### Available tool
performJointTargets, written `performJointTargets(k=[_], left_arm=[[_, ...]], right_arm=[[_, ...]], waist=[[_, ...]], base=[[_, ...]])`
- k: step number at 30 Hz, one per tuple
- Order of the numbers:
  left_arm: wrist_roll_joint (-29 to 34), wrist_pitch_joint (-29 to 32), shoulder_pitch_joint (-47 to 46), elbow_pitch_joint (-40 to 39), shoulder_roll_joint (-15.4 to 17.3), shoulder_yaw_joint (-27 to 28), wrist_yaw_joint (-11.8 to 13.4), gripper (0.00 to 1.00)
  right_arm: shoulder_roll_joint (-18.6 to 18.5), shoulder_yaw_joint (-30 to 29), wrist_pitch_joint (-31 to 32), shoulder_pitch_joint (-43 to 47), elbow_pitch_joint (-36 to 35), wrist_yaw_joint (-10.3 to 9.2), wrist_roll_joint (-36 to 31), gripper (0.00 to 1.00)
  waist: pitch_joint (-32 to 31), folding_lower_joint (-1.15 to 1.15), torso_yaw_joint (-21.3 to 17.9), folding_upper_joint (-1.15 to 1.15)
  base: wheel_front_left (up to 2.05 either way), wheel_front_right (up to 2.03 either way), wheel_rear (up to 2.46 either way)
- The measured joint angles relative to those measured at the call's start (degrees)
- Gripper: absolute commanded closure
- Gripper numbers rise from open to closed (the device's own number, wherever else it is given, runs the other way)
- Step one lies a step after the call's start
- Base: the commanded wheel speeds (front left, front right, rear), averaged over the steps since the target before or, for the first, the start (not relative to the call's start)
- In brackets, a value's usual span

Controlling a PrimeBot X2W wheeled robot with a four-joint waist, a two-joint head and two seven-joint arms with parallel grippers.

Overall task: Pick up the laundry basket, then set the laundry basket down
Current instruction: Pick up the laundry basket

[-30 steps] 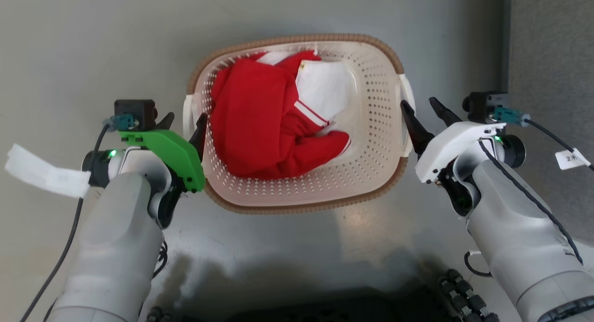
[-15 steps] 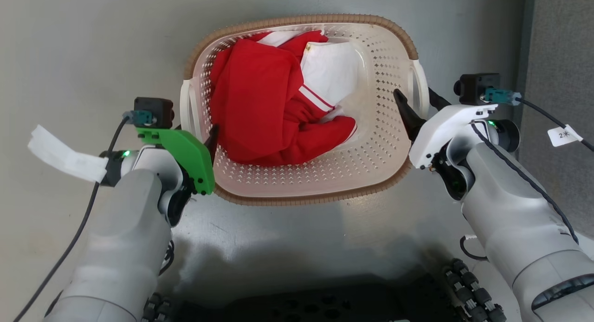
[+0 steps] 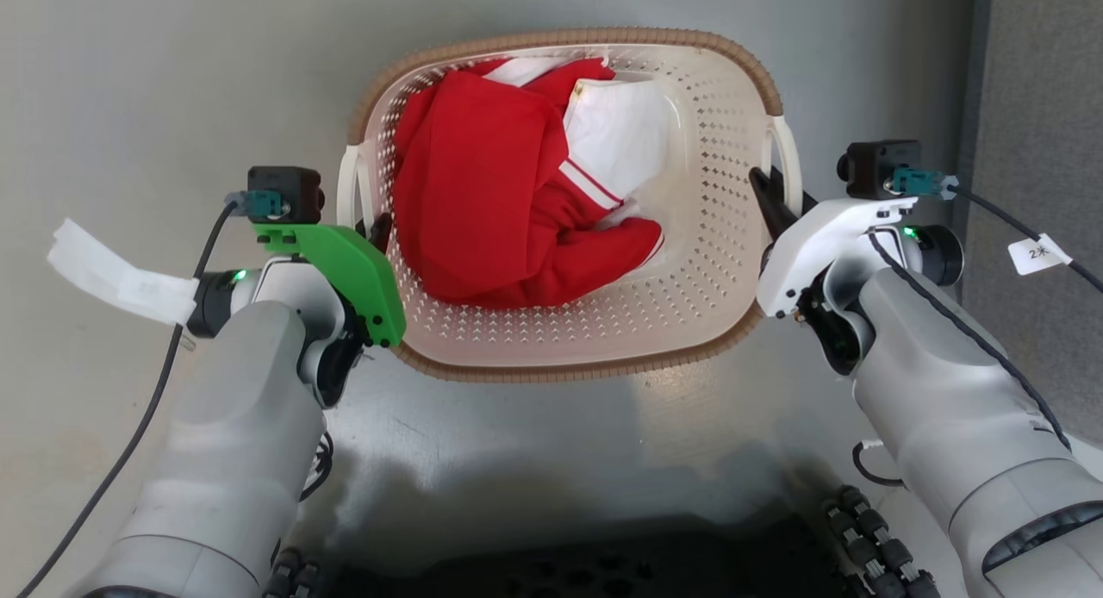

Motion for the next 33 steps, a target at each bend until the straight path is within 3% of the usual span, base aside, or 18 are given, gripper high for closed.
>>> performJointTargets(k=[12, 33], left_arm=[[-3.7, -0.1, 0.1, 3.8, 0.0, -1.5, 0.0, 1.00], [-11.7, 8.1, 4.5, 6.9, 0.0, -4.5, 0.0, 1.00]], right_arm=[[0.5, 3.9, -0.4, 0.0, 1.7, -0.04, 3.3, 1.00], [0.7, 10.6, 9.6, 1.8, 4.4, -0.07, 10.3, 1.00]], waist=[[-5.1, 0.00, -0.6, 0.00], [-22.0, -0.01, -2.1, 0.00]], base=[[0.00, 0.00, 0.00], [0.00, 0.00, 0.00]])
